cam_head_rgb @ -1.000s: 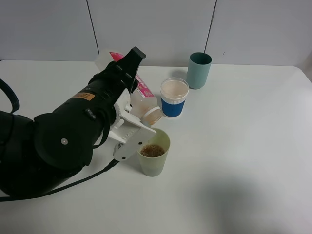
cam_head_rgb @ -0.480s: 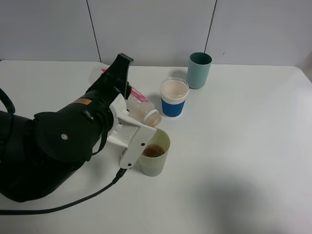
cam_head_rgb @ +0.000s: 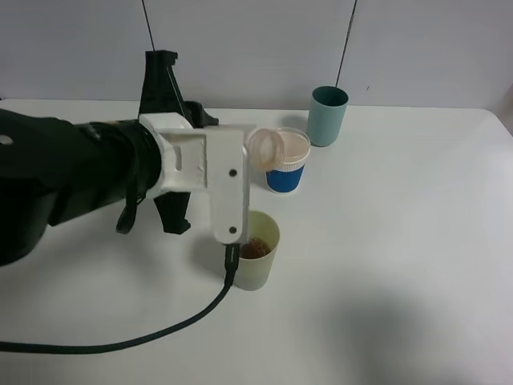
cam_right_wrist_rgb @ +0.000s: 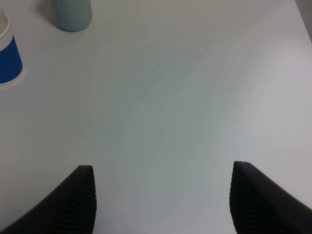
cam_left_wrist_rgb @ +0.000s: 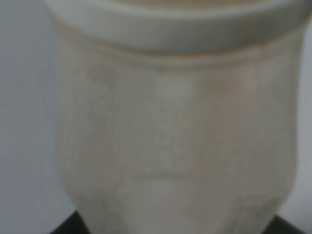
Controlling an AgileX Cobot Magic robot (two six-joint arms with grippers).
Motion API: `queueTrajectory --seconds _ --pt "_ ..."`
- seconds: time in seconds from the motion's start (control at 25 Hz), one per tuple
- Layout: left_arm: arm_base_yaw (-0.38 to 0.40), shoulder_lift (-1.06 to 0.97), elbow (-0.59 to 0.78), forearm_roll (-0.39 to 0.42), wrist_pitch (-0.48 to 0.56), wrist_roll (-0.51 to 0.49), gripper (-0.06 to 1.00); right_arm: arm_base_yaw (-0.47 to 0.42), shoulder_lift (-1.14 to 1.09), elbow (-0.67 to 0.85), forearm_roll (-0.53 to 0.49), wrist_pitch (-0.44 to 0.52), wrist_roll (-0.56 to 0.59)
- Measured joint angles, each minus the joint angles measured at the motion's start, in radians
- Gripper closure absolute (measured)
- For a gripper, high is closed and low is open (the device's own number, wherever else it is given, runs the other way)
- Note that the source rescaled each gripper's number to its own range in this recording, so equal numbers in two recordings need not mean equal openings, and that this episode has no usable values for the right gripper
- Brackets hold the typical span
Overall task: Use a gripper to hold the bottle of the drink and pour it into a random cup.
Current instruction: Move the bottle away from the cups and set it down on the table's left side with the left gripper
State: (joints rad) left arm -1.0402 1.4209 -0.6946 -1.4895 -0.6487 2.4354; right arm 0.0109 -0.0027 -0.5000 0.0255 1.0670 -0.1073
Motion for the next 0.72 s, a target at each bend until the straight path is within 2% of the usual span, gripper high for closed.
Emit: queueTrajectory --seconds 0.08,0.2,0.28,0.44,0.56,0.72 --pt "0.048 -0.033 0.0 0.059 0.078 -0.104 0.94 0.0 0.0 0.0 0.0 0.0 0.0" --pt "0.146 -0.082 0.0 0.226 0.241 -0.37 0.94 0.0 0.0 0.0 0.0 0.0 0.0" --pt "0.225 -0.106 0.0 0.385 0.349 -0.604 0.94 0.0 0.0 0.0 0.0 0.0 0.0" --pt "0.367 -0.147 0.0 0.711 0.48 -1.096 0.94 0.0 0.0 0.0 0.0 0.0 0.0" --pt "0.465 -0.176 0.0 0.977 0.531 -1.484 0.94 0.0 0.0 0.0 0.0 0.0 0.0" --pt "0.559 -0.206 0.0 1.284 0.551 -1.912 0.94 0.0 0.0 0.0 0.0 0.0 0.0"
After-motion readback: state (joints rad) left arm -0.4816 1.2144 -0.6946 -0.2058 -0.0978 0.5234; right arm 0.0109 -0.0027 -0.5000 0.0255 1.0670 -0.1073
